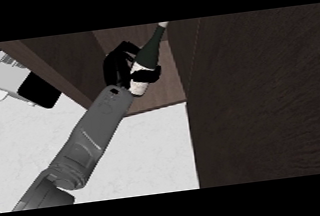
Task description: Pick up the wine, place it into the cabinet and close the cabinet
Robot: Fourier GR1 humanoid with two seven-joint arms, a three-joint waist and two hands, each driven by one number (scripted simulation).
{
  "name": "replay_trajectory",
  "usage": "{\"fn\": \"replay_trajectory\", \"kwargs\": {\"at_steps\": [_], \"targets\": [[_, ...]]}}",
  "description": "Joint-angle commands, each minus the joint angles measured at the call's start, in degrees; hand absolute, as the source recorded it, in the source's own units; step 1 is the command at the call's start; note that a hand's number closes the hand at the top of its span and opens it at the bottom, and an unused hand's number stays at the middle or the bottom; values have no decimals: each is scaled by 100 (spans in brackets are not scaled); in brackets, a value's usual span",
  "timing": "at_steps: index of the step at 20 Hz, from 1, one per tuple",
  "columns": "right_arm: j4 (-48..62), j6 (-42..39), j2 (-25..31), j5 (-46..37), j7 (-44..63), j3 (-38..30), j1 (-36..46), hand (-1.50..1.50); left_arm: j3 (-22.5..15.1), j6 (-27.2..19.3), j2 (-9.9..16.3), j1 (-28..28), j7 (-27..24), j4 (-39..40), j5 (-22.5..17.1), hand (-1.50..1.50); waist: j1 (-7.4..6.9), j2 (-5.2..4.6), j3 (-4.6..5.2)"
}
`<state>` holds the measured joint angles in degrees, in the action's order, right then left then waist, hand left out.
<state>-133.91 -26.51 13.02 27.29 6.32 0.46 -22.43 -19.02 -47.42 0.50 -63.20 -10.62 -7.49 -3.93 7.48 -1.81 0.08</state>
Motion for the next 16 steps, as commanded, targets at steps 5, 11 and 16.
{"fn": "replay_trajectory", "kwargs": {"at_steps": [5,11,16], "targets": [[-202,-53,171,458,182,-84,8,-150,-408,-450,-47,-233,918,253,223,150,165,-19,-7],[-318,-29,140,537,150,-110,-110,-150,-562,-722,-49,-316,1018,331,405,-150,126,-28,-2],[-496,108,82,407,263,48,-151,-150,-809,-630,-49,-289,1385,523,634,-150,62,-3,0]]}}
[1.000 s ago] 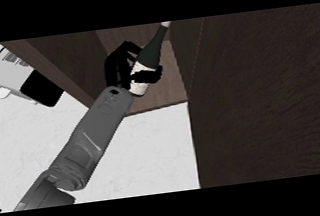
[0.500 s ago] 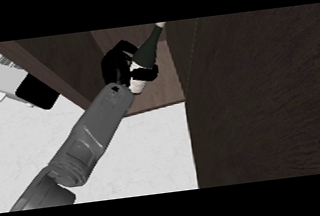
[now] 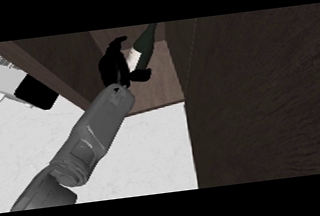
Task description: Pick up the wine, place it into the cabinet and close the cabinet
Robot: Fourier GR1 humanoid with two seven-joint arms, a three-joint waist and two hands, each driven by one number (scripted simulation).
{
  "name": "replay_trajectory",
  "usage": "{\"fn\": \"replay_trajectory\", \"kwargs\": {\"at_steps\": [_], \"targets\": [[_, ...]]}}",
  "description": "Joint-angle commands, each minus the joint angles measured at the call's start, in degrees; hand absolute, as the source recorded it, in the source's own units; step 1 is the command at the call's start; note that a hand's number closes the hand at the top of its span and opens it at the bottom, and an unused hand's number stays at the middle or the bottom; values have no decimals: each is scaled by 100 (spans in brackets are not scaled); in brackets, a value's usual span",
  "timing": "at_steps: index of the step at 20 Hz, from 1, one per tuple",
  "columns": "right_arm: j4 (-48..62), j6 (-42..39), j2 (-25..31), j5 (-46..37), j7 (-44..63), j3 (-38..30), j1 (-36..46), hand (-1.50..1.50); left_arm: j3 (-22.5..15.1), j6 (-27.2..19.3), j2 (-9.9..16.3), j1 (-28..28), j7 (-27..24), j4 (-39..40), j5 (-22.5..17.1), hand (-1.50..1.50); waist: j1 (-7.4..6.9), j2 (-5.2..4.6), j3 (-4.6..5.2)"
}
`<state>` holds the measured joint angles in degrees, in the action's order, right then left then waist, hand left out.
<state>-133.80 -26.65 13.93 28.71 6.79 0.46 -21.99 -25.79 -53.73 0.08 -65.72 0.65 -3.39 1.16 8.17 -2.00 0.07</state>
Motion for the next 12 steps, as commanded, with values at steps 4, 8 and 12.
{"fn": "replay_trajectory", "kwargs": {"at_steps": [4,8,12], "targets": [[-321,108,-5,238,152,66,-11,-150,-177,-21,-7,1,369,111,183,-150,0,-36,6],[-312,92,93,470,173,-68,26,-150,-193,-84,-7,141,452,-64,199,-150,-47,-9,5],[-338,54,87,320,191,92,-101,-150,132,-185,-7,503,-240,-655,-116,-150,-114,-18,20]]}}
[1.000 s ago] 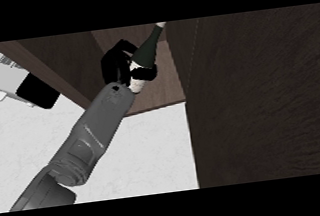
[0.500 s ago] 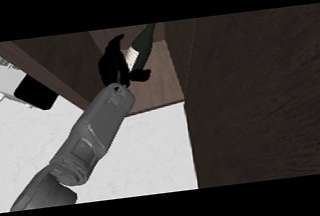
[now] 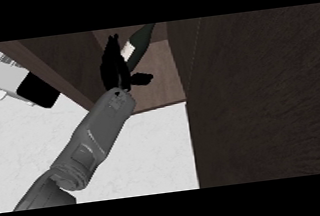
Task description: Pick up the wine, place it into the cabinet and close the cabinet
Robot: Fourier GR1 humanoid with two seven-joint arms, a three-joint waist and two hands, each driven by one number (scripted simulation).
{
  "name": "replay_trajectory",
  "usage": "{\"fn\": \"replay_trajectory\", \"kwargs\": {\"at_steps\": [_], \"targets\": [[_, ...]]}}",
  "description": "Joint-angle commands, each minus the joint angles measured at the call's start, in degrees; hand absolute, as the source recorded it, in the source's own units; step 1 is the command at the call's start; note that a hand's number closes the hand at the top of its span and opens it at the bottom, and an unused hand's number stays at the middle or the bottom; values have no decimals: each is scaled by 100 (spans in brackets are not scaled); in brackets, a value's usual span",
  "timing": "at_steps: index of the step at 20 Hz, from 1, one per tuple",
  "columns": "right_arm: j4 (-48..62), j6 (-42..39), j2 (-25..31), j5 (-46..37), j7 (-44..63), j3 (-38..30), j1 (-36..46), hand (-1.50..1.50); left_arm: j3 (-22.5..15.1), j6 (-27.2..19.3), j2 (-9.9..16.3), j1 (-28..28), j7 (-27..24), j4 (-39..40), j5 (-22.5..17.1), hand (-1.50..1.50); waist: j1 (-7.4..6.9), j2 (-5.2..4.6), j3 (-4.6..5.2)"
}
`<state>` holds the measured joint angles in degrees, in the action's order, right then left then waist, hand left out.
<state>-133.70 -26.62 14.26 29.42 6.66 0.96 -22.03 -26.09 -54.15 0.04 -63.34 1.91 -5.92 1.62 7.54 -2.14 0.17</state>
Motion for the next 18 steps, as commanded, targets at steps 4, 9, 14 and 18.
{"fn": "replay_trajectory", "kwargs": {"at_steps": [4,9,14,18], "targets": [[-487,48,65,254,188,27,-295,-150,415,162,-3,46,-595,-734,-421,-150,-107,56,2],[-579,257,82,416,304,-33,-222,-150,535,-72,-3,413,-1222,-1266,-718,-150,-194,85,1],[-676,350,35,275,358,174,-200,-150,796,-169,-3,695,-1900,-1668,-1189,-150,-211,86,4],[-757,601,86,304,554,97,-15,-150,840,-245,-3,892,-2153,-2136,-1662,-150,-340,133,0]]}}
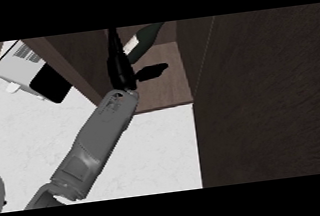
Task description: Pick up the wine, place it into the cabinet and close the cabinet
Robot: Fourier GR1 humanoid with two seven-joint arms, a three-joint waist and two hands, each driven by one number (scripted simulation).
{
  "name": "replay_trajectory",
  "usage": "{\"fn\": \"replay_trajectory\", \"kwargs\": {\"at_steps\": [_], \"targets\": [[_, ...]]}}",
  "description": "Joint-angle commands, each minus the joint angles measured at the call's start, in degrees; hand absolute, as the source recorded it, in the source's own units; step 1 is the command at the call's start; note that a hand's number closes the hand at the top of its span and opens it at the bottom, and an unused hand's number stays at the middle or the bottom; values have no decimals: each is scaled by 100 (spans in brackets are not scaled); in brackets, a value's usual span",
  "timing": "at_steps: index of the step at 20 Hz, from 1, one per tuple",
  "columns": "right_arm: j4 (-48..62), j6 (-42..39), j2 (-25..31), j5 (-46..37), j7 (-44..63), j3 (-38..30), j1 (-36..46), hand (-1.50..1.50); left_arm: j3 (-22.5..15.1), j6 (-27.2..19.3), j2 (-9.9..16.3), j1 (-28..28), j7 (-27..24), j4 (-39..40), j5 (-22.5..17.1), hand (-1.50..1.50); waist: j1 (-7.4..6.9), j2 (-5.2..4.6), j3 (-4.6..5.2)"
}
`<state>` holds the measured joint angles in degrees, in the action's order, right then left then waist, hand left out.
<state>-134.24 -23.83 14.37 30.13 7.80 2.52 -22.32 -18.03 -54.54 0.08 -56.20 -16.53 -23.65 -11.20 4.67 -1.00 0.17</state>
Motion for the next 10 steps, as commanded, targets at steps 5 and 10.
{"fn": "replay_trajectory", "kwargs": {"at_steps": [5,10], "targets": [[-1076,384,-126,-89,389,342,-535,-150,-117,-66,-8,527,-613,-1114,-894,-150,-126,85,-5],[-1207,277,43,75,289,121,-725,-150,-248,343,-8,780,-785,-1544,-1207,-150,-239,108,-10]]}}
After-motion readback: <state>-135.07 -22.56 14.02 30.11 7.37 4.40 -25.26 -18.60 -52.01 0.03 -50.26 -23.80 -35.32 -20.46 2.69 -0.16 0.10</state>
